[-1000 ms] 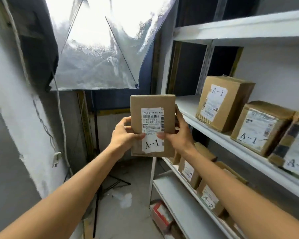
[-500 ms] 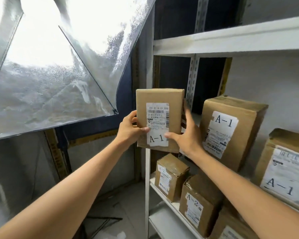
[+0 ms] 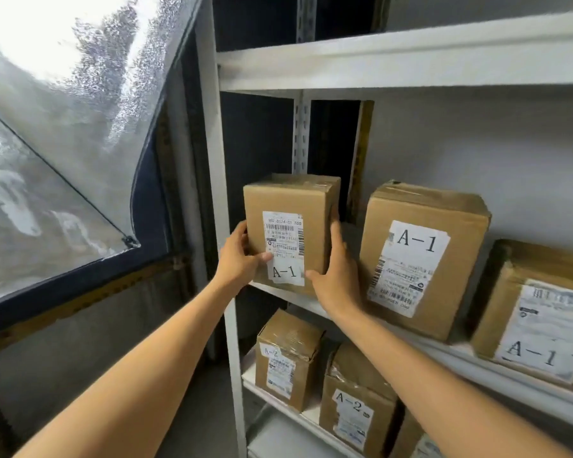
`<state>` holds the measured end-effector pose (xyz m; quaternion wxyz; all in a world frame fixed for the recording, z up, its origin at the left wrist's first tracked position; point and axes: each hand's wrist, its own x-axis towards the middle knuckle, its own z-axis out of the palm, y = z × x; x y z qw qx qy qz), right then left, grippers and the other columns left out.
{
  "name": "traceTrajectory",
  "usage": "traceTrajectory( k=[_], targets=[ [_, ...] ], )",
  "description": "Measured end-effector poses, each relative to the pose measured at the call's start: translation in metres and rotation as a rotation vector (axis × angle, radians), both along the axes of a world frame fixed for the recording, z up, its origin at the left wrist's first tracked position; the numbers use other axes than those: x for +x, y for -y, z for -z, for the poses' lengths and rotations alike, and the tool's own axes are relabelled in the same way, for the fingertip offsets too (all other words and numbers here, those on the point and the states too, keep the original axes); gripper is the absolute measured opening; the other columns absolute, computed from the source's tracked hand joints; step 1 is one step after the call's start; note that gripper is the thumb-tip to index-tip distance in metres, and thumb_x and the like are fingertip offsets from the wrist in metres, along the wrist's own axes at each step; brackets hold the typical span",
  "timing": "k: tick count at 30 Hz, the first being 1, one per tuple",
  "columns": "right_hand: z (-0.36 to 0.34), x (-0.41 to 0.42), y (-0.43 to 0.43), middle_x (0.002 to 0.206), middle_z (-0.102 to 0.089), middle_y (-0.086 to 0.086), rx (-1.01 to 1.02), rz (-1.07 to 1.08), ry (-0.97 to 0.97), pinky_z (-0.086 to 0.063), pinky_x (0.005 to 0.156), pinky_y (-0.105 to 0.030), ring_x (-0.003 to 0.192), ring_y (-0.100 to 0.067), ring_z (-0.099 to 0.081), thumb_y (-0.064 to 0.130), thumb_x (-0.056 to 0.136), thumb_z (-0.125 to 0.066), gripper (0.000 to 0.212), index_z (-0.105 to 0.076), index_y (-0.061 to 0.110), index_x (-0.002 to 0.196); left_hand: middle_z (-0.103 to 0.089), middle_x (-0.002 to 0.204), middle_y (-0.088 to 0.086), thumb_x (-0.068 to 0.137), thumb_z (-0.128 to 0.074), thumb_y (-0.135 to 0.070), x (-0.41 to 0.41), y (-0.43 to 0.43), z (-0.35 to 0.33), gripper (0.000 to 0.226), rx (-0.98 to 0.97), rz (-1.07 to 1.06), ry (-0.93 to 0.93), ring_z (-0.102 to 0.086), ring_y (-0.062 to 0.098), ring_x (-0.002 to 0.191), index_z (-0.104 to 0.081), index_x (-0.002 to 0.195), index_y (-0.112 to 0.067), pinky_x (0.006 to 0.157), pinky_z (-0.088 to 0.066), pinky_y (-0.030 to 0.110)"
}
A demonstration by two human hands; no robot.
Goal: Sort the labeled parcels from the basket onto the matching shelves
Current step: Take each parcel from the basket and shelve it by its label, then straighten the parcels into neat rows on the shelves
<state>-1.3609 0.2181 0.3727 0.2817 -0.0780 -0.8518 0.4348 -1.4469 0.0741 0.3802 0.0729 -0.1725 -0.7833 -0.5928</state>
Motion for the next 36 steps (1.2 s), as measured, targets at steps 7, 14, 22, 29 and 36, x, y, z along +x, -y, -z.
traceTrajectory(
  k=[7, 14, 22, 29, 36],
  targets=[
    [0.001, -0.002, 0.003, 0.149, -0.028, -0.005, 0.077, 0.047, 0.027, -0.037, 0.109, -0.048, 0.138, -0.023, -0.032, 0.009, 0.085, -0.068, 0.104, 0.009, 0.035, 0.151, -0.06, 0.127, 0.0, 0.086, -0.065, -0.005, -0.023, -0.013, 0.001, 0.051, -0.102, 0.051, -0.052, -0.054, 0.018, 0.121, -0.045, 0.132, -0.018, 0.1, -0.045, 0.039],
    [0.002, 0.03, 0.002, 0.157, -0.018, -0.005, 0.103, -0.017, 0.149, -0.028, 0.115, -0.047, 0.145, -0.024, -0.019, 0.007, 0.086, -0.065, 0.099, 0.006, 0.026, 0.153, -0.06, 0.126, 0.009, 0.076, -0.078, -0.01, 0.01, -0.011, 0.007, 0.069, -0.203, -0.104, -0.093, -0.057, 0.025, 0.116, -0.041, 0.134, -0.007, 0.091, -0.047, 0.032],
    [-0.002, 0.127, -0.046, 0.14, -0.044, -0.008, 0.194, -0.071, 0.298, -0.043, 0.094, -0.031, 0.125, -0.024, -0.045, 0.01, 0.081, -0.071, 0.071, -0.035, 0.016, 0.142, -0.063, 0.106, 0.002, 0.075, -0.076, -0.007, 0.118, -0.019, 0.0, 0.048, -0.53, -0.095, -0.181, -0.061, 0.017, 0.095, -0.055, 0.118, -0.015, 0.084, -0.053, 0.034],
    [0.019, 0.266, -0.122, 0.135, -0.049, -0.01, 0.429, -0.052, 0.47, -0.043, 0.095, -0.033, 0.122, -0.025, -0.047, 0.017, 0.078, -0.072, 0.063, -0.045, 0.011, 0.134, -0.064, 0.11, 0.001, 0.074, -0.075, -0.019, 0.26, -0.096, 0.013, 0.042, -0.901, 0.122, -0.29, -0.061, 0.022, 0.098, -0.059, 0.114, -0.019, 0.08, -0.054, 0.036],
    [0.054, 0.423, -0.209, 0.125, -0.05, -0.007, 0.423, 0.071, 0.599, -0.045, 0.092, -0.032, 0.117, -0.025, -0.05, 0.017, 0.074, -0.071, 0.058, -0.05, 0.013, 0.128, -0.063, 0.111, 0.0, 0.077, -0.075, -0.021, 0.394, -0.2, 0.047, 0.038, -0.993, 0.382, -0.347, -0.061, 0.019, 0.096, -0.06, 0.111, -0.021, 0.078, -0.053, 0.032]
  ],
)
